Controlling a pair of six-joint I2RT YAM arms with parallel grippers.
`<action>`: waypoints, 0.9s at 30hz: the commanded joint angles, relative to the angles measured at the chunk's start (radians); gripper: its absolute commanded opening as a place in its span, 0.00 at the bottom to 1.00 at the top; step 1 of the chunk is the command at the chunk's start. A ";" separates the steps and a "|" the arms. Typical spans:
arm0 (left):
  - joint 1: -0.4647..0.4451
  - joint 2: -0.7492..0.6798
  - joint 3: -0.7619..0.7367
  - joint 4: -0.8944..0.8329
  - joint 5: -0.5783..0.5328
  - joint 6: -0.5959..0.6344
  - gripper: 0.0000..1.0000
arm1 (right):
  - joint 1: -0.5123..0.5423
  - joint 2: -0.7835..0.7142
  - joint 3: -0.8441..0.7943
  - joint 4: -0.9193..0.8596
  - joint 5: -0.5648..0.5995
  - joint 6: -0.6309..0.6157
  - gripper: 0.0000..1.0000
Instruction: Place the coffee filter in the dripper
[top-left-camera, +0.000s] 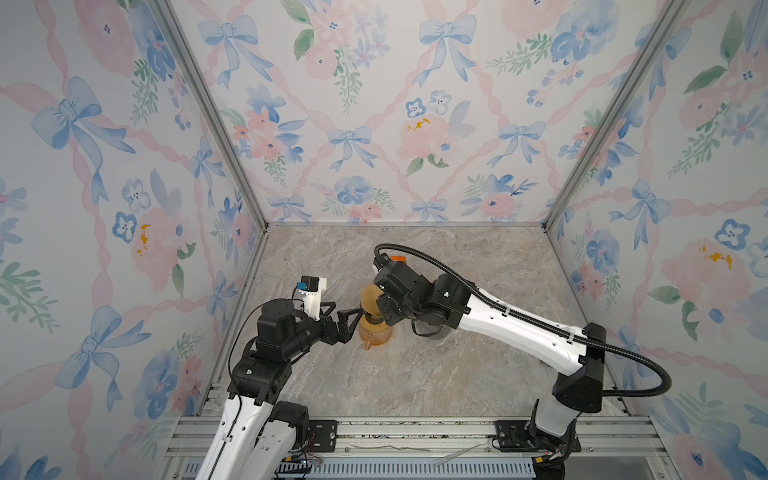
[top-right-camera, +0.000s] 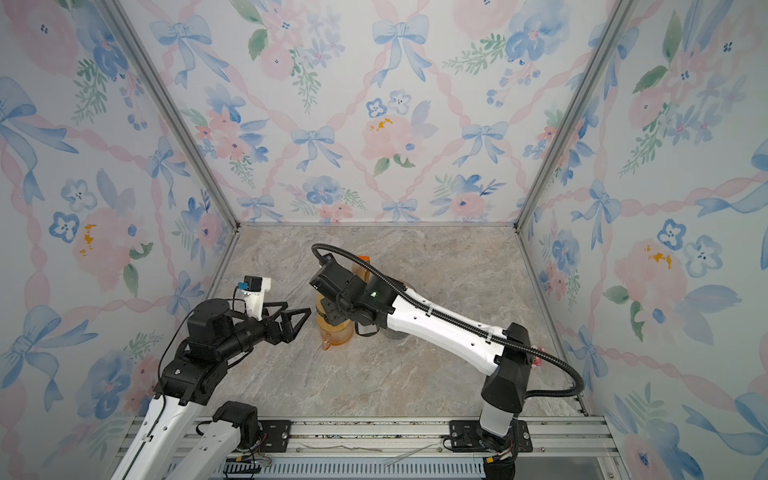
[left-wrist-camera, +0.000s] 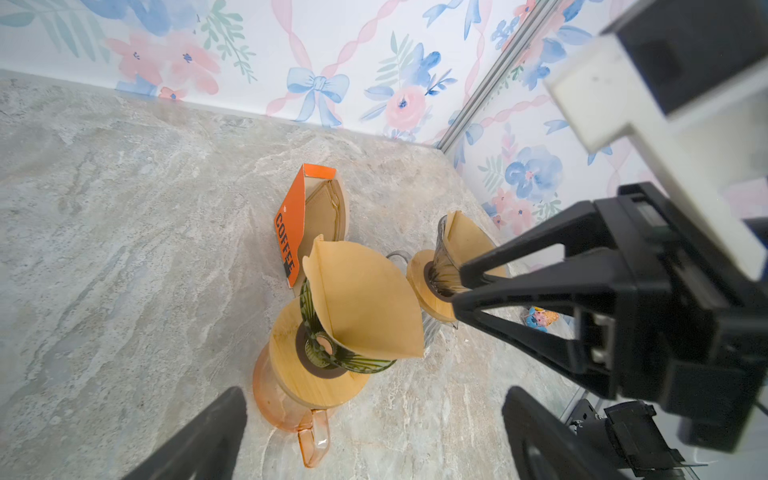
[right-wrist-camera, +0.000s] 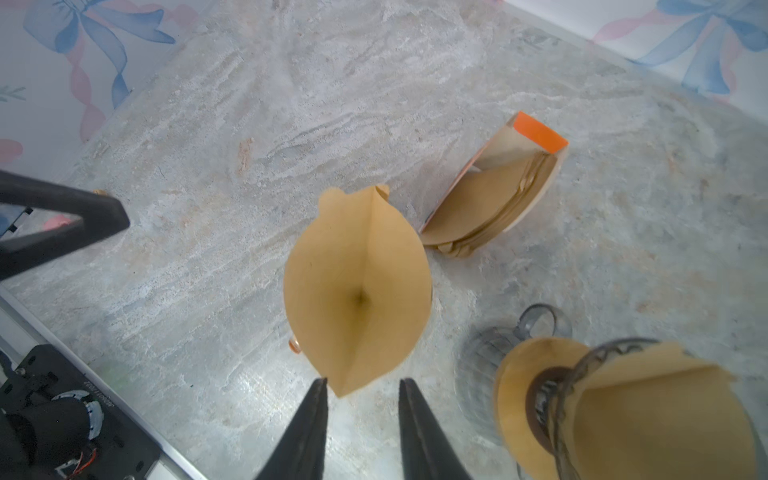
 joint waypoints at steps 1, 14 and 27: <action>-0.002 0.040 -0.009 0.008 -0.023 0.001 0.98 | 0.021 -0.100 -0.121 0.061 0.047 0.047 0.36; 0.003 0.261 0.146 -0.094 -0.077 0.022 0.89 | 0.030 -0.268 -0.364 0.146 0.069 0.103 0.46; -0.027 0.538 0.292 -0.236 -0.043 0.050 0.78 | 0.003 -0.254 -0.330 0.131 0.060 0.065 0.55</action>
